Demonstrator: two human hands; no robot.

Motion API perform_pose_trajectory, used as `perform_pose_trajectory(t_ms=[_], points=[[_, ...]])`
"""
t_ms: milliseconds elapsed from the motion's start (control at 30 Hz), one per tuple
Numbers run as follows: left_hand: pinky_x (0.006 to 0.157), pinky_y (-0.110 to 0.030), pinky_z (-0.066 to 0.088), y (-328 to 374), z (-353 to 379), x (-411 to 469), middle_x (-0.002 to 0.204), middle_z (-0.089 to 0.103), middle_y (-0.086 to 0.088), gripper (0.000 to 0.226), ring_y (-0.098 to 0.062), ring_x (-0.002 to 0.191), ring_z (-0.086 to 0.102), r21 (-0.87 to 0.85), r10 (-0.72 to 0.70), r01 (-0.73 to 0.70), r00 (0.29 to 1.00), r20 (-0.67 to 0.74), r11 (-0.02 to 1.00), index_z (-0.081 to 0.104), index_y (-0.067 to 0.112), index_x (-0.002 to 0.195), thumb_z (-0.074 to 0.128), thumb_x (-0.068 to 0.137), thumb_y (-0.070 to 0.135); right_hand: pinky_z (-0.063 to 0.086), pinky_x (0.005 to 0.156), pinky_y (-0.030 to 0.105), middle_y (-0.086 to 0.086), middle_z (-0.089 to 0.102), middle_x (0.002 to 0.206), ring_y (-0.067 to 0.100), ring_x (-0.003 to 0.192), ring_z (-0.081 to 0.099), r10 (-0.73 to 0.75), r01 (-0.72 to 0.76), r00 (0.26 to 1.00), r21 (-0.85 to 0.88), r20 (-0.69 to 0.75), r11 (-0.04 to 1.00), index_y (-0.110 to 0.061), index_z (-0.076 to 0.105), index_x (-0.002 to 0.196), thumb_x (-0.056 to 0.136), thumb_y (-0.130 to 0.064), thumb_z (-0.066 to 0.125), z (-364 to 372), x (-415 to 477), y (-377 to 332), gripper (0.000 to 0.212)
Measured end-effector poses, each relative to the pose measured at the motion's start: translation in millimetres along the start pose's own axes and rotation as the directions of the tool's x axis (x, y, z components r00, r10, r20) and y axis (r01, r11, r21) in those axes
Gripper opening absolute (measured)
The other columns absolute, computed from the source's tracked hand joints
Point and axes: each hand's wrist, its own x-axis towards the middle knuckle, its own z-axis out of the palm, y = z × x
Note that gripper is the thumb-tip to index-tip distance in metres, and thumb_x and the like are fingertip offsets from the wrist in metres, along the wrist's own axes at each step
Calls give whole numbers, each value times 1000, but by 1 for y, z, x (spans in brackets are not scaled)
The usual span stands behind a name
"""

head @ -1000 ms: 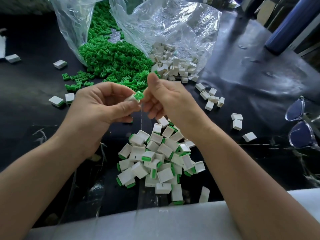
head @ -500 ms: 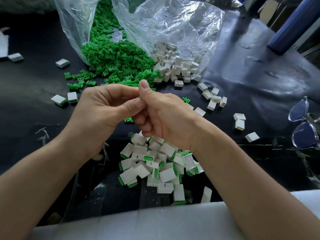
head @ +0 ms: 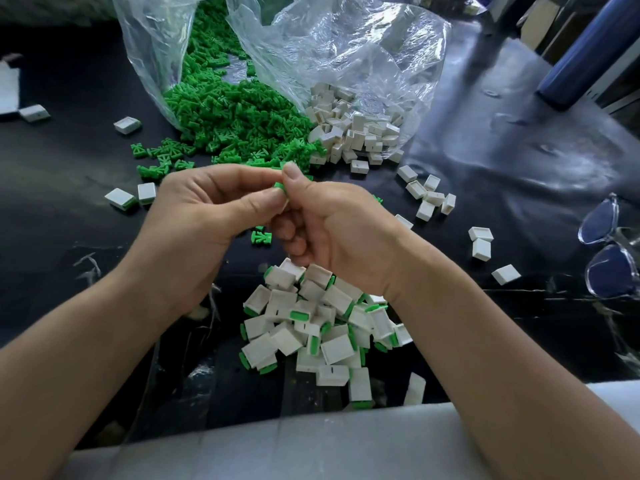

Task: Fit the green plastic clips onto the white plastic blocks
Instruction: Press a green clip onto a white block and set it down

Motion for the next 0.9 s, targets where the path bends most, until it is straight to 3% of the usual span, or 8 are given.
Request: perform_pose_trajectory(t_ms=[200, 500, 900], points=[[62, -27, 55, -1, -4, 3, 66, 69, -11, 21, -23, 59, 64, -48, -82, 82, 997, 1, 996, 76, 10, 74, 56, 71, 6, 29, 52, 24, 1, 43, 59, 11, 51, 36, -11, 6, 999, -111, -42, 994, -12, 47, 72, 98, -38, 32, -2, 1, 2, 40], [63, -25, 55, 1, -3, 3, 70, 70, -11, 25, -20, 60, 65, -63, -85, 85, 996, 7, 994, 77, 11, 73, 52, 70, 5, 30, 53, 24, -2, 45, 58, 10, 51, 38, -66, 58, 997, -160, -45, 985, -14, 50, 67, 98, -33, 34, -2, -1, 1, 40], [62, -23, 55, -1, -3, 3, 70, 71, -12, 16, -19, 62, 67, -74, -104, 104, 995, 7, 992, 76, 8, 75, 62, 67, 7, 28, 53, 23, 0, 38, 62, 11, 55, 33, -99, 85, 994, -224, -51, 971, -13, 44, 68, 99, -32, 32, 0, -2, 3, 38]])
